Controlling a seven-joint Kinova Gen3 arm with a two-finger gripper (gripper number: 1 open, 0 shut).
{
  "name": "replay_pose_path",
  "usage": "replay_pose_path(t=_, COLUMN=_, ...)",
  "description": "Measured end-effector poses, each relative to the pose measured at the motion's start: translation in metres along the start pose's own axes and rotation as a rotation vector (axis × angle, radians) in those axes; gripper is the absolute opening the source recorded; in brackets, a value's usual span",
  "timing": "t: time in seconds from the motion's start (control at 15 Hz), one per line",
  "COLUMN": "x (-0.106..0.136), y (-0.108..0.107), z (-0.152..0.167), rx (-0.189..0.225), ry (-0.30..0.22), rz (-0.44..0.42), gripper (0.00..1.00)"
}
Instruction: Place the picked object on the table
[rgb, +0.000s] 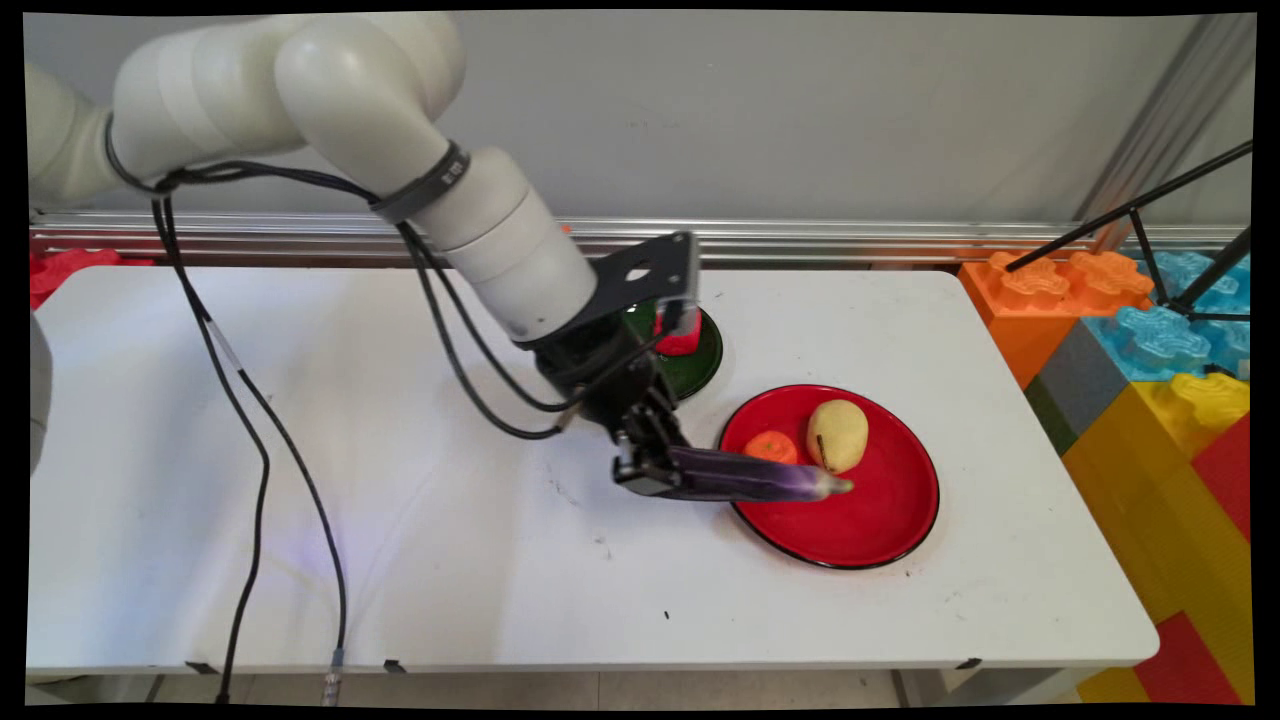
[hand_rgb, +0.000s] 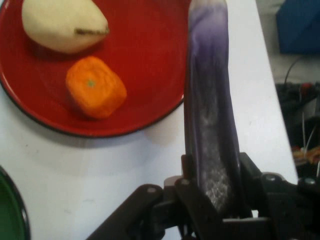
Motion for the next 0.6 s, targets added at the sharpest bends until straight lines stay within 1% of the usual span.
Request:
replay_pose_path(t=0.2, x=-0.03, y=-0.018, z=0.002, rx=-0.003, ry=-0.021, rz=0.04, gripper=0.0)
replay_pose_path(t=0.6, x=-0.087, y=-0.05, z=0.007, rx=0.018, ry=-0.068, rz=0.044, gripper=0.0)
